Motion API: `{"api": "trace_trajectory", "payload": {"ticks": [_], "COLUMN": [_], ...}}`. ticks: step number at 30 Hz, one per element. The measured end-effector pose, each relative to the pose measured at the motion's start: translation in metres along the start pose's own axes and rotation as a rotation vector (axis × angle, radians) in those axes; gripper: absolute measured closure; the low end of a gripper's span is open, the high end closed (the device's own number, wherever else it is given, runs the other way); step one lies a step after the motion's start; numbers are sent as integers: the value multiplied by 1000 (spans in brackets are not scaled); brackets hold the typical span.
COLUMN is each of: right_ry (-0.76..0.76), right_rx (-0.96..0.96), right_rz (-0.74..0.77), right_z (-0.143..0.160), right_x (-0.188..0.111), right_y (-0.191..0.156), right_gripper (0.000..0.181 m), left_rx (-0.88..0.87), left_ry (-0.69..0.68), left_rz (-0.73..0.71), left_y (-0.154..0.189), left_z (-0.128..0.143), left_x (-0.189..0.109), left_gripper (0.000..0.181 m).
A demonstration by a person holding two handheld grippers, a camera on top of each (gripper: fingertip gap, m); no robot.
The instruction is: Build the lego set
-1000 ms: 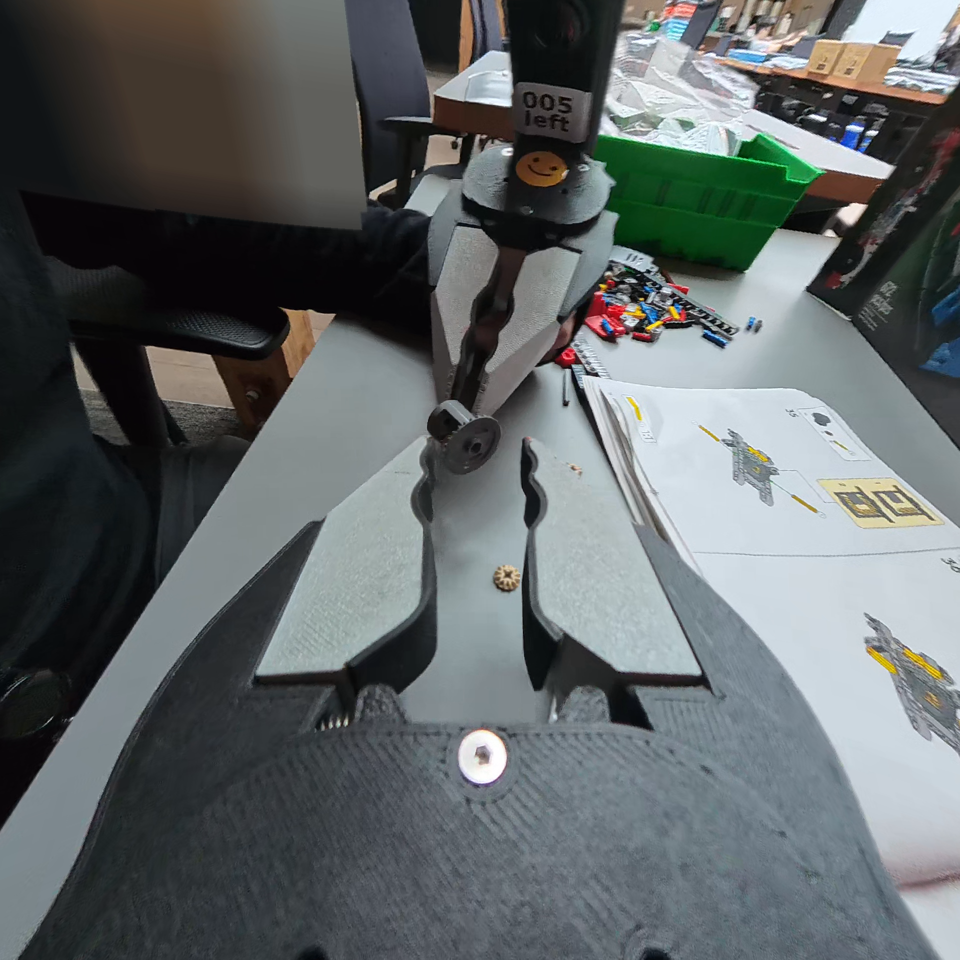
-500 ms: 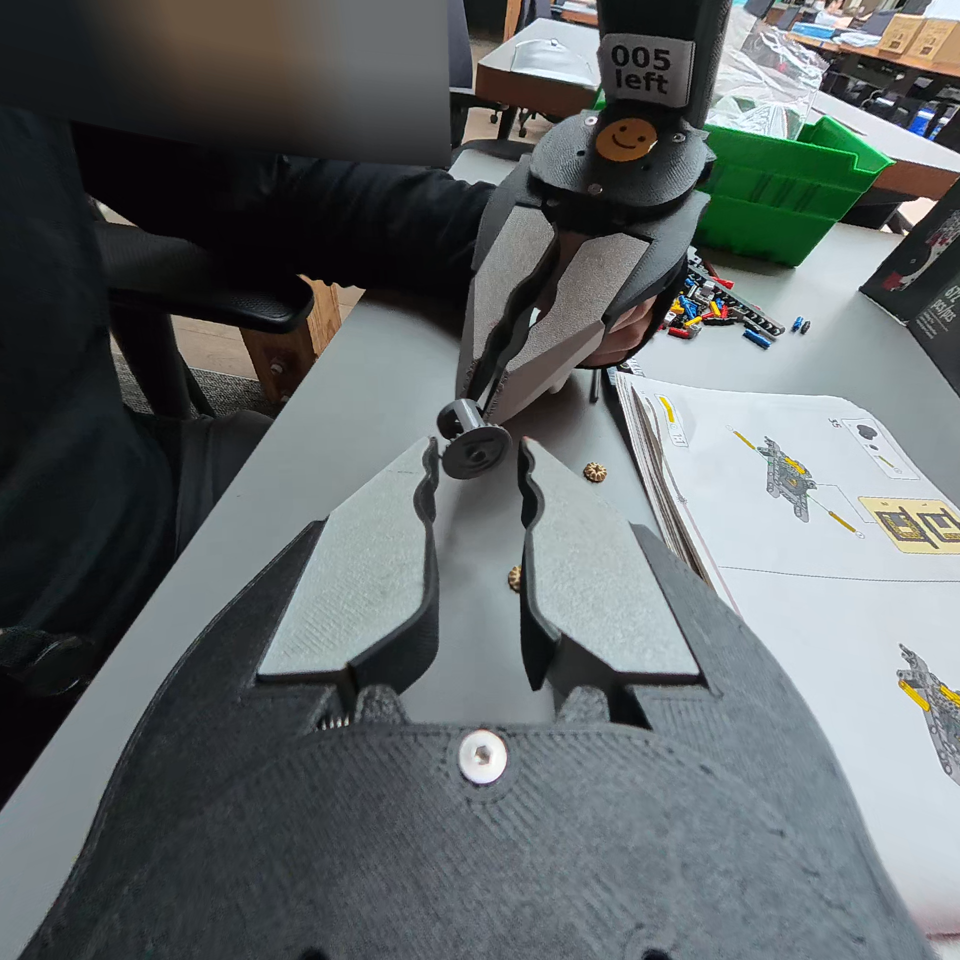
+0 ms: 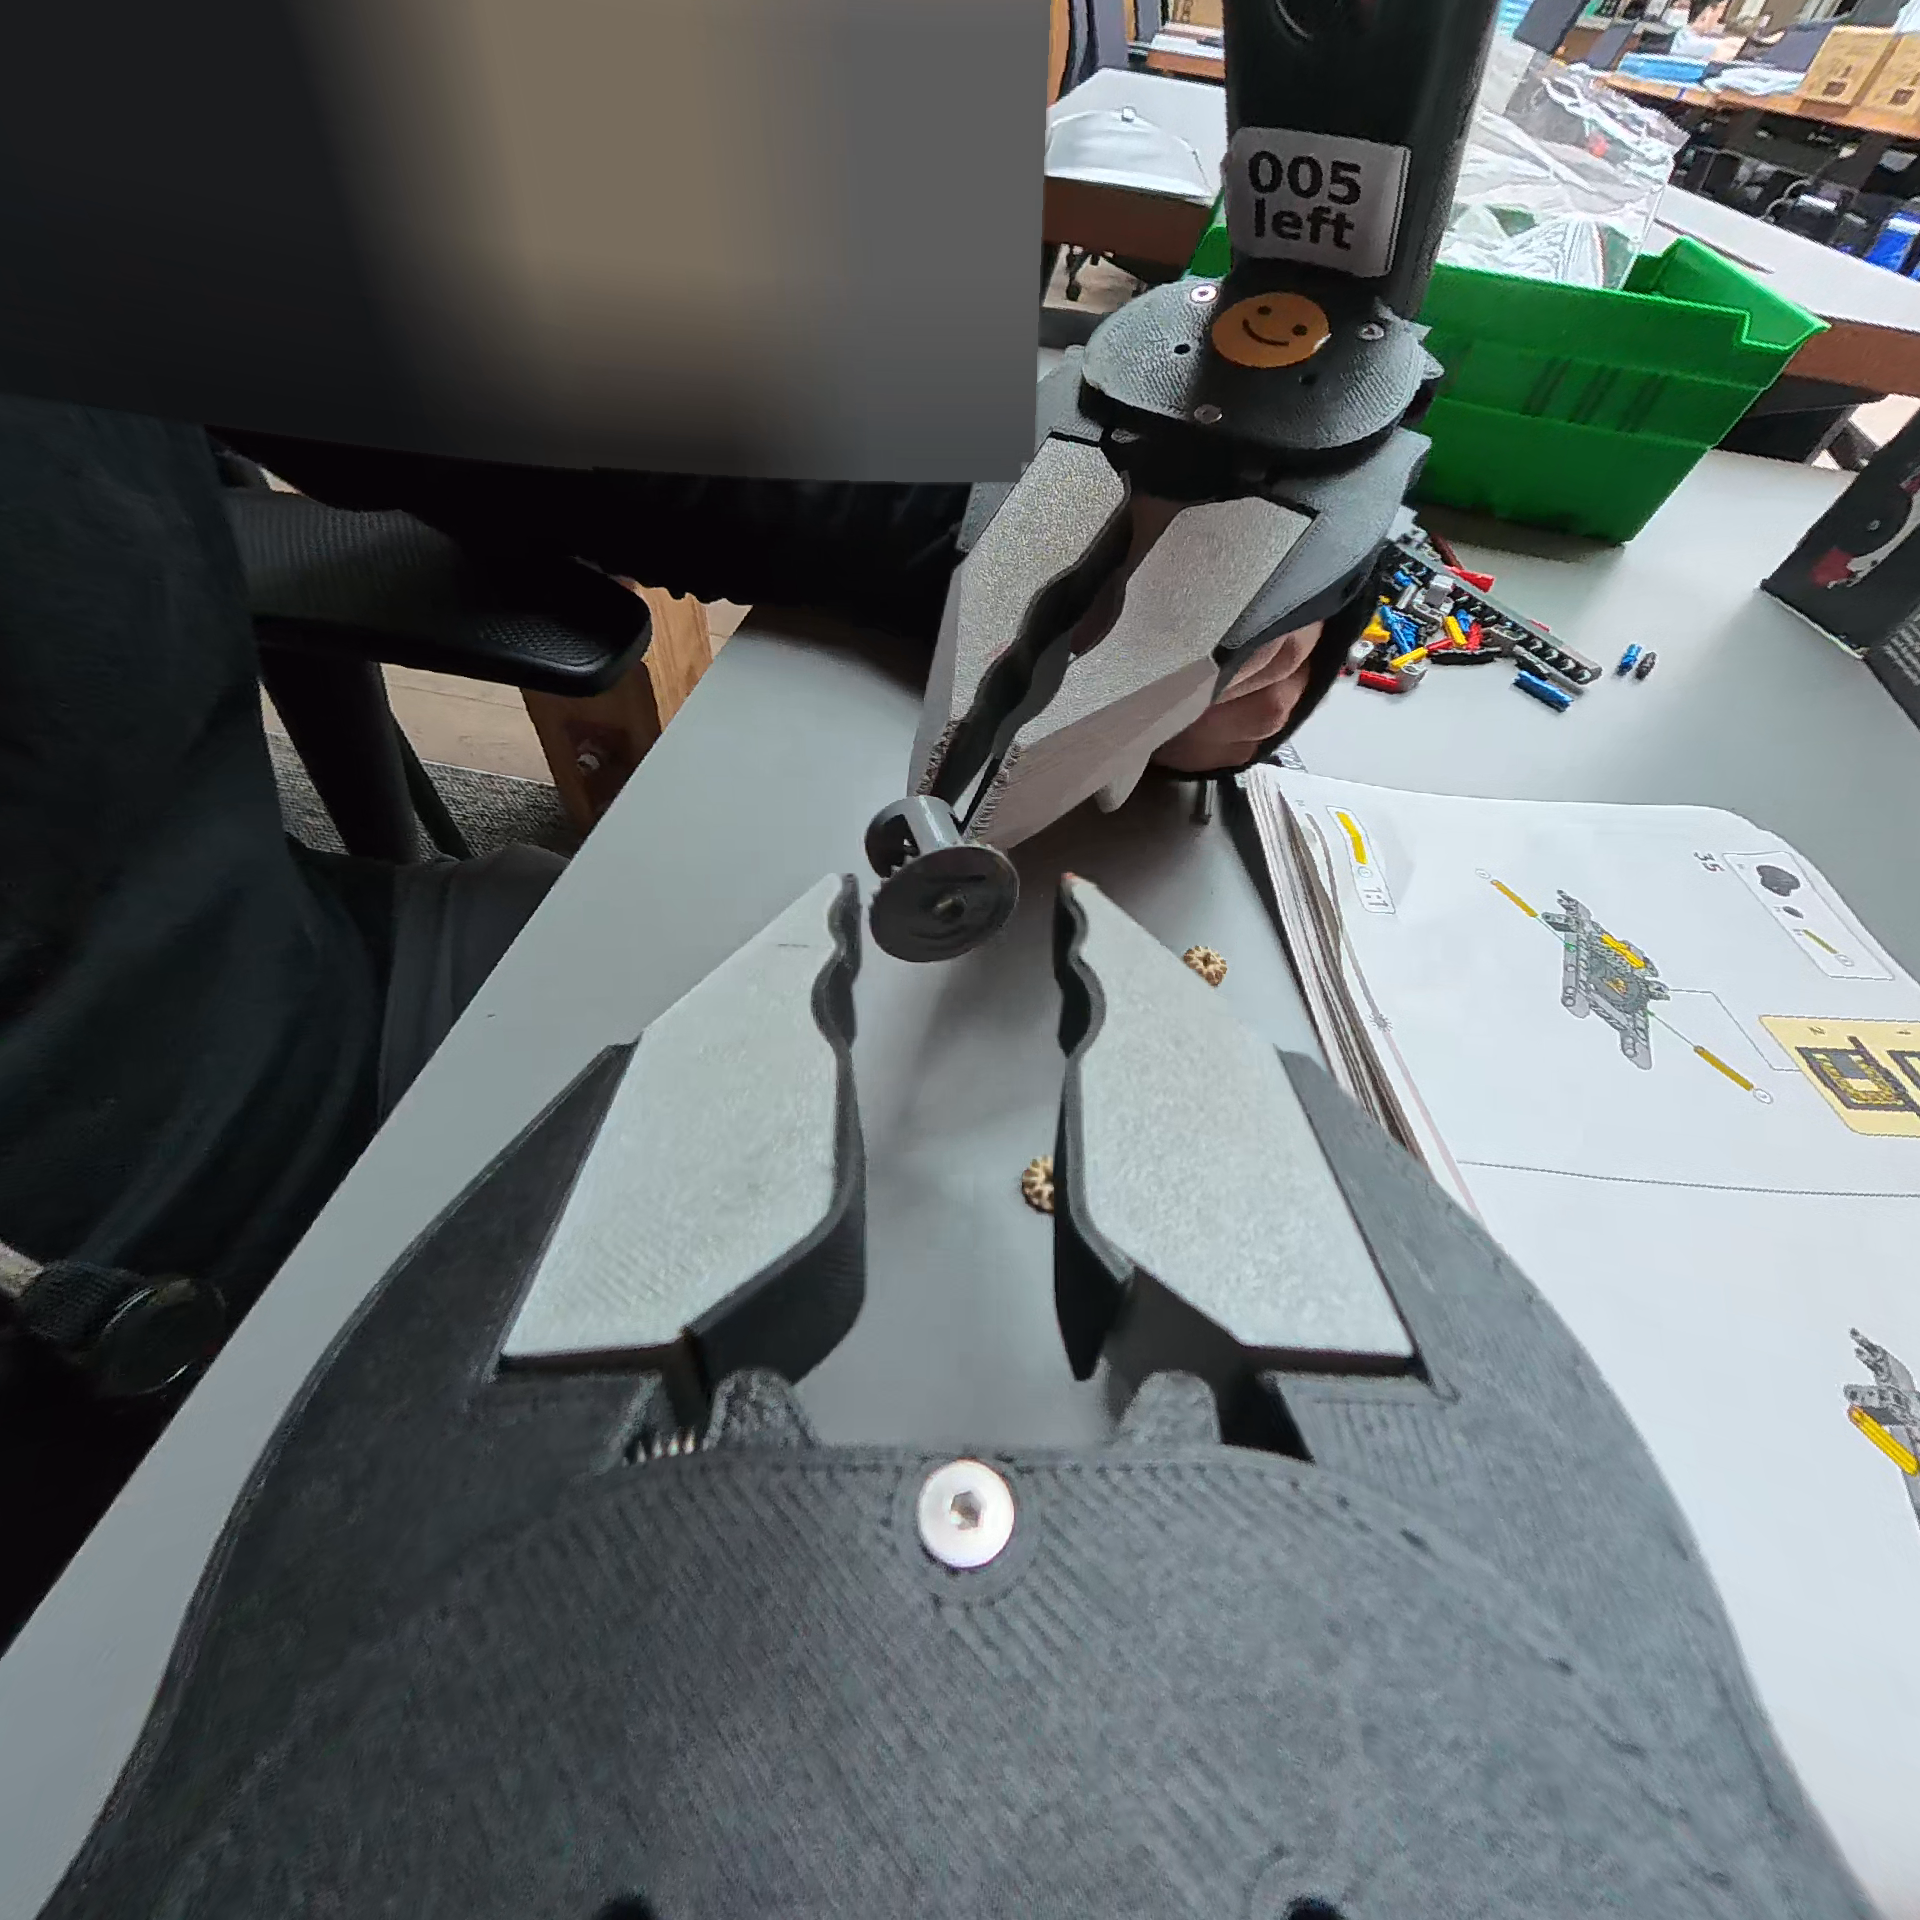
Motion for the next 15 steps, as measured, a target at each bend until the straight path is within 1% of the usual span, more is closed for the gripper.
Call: {"api": "trace_trajectory", "payload": {"ticks": [4, 7, 9, 15], "right_ry": [10, 6, 6, 17], "right_rx": [-19, -31, -36, -17], "right_rz": [-40, -81, -92, -109], "right_z": [-3, -3, -3, -4], "right_x": [3, 5, 5, 4], "right_y": [-7, -13, -16, -16], "right_gripper": [146, 150, 154, 154], "left_rx": [14, 14, 14, 21], "left_ry": [-4, -3, -4, 1], "left_rz": [36, 61, 66, 70], "left_y": [6, 9, 9, 11], "left_z": [-2, -2, -2, -4], "left_x": [6, 10, 11, 12], "left_gripper": [177, 177, 177, 177]}}
Point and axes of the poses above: each gripper's, where its closed fingertips meet, x out along the fingers, z out of its underside, y = z × x across the jaws, the point moved 6 cm from there along -x, back along the fingers, and after that the axes turned 4 degrees about -x, right-handed, at the moved point
